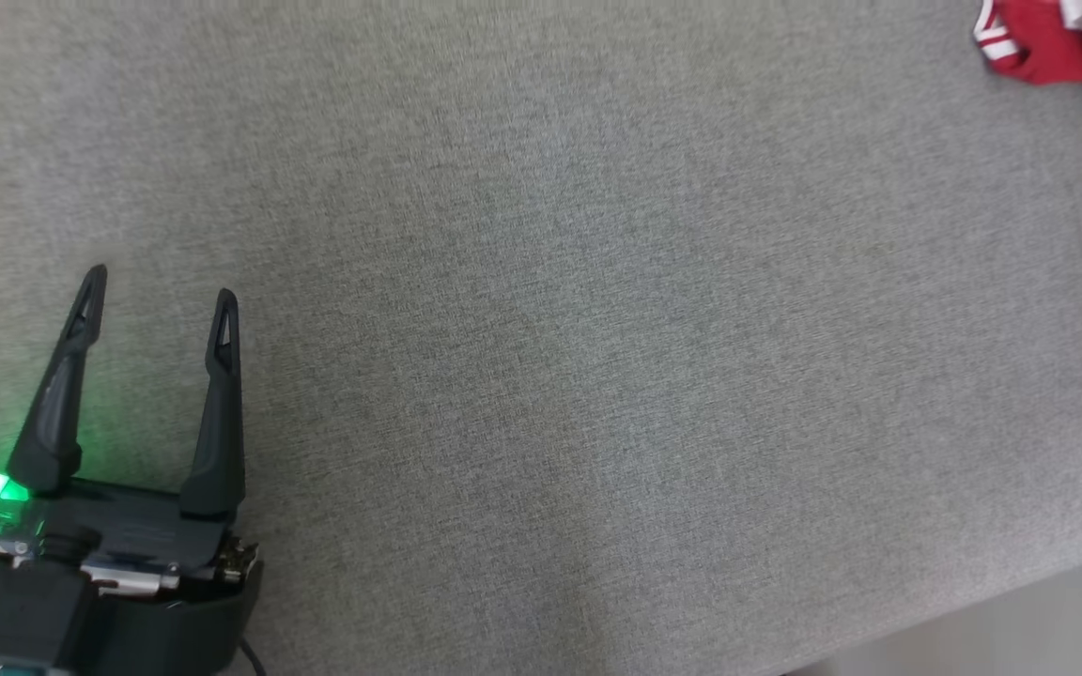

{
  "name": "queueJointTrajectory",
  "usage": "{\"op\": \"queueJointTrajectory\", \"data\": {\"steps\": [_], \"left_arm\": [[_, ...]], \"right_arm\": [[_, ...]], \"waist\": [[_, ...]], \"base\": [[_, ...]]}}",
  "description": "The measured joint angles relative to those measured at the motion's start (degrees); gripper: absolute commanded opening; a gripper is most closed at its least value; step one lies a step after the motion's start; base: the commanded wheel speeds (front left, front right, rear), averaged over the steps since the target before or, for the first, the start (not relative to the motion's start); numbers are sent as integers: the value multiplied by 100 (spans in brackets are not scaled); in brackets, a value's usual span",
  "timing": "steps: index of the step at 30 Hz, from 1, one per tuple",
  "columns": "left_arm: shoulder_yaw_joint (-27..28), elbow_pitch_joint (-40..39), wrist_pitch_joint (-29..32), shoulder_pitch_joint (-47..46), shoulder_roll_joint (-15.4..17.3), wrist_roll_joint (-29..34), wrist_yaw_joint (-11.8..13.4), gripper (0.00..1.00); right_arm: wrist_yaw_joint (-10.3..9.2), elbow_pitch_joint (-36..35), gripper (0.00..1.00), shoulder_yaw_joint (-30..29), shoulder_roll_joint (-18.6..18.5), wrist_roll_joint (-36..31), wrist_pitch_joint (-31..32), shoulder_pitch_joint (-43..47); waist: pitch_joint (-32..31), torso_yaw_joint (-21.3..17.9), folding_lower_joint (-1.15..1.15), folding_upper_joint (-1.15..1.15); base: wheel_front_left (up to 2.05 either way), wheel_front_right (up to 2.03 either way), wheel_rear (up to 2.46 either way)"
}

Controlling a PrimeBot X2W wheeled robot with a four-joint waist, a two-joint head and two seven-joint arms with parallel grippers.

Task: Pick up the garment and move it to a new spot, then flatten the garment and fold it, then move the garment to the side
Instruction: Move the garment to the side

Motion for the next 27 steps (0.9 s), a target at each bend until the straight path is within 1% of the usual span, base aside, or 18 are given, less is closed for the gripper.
{"op": "queueJointTrajectory", "data": {"steps": [6,11,13,17,21,27], "left_arm": [[25,510,-111,140,-207,-165,145,100],[165,886,-142,471,-334,-339,252,100],[198,944,-143,525,-349,-359,267,100],[264,1017,-158,675,-470,-426,304,100],[314,1058,-158,900,-543,-445,315,100],[348,1210,-158,1135,-636,-470,299,100]], "right_arm": [[0,-549,100,29,287,-86,-105,215],[0,-1109,100,298,494,-48,-92,577],[0,-1213,100,349,527,-9,-90,654],[-1,-1506,100,534,672,144,-82,1048],[-1,-1764,100,619,931,270,-80,1475],[-1,-1997,100,580,1347,439,-99,2182]], "waist": [[-464,104,0,1],[-959,245,0,0],[-1060,283,0,1],[-1461,480,0,0],[-1853,728,-1,0],[-2412,1123,-1,0]], "base": [[0,0,0],[0,0,0],[0,0,0],[0,0,0],[0,0,0],[0,0,0]]}}
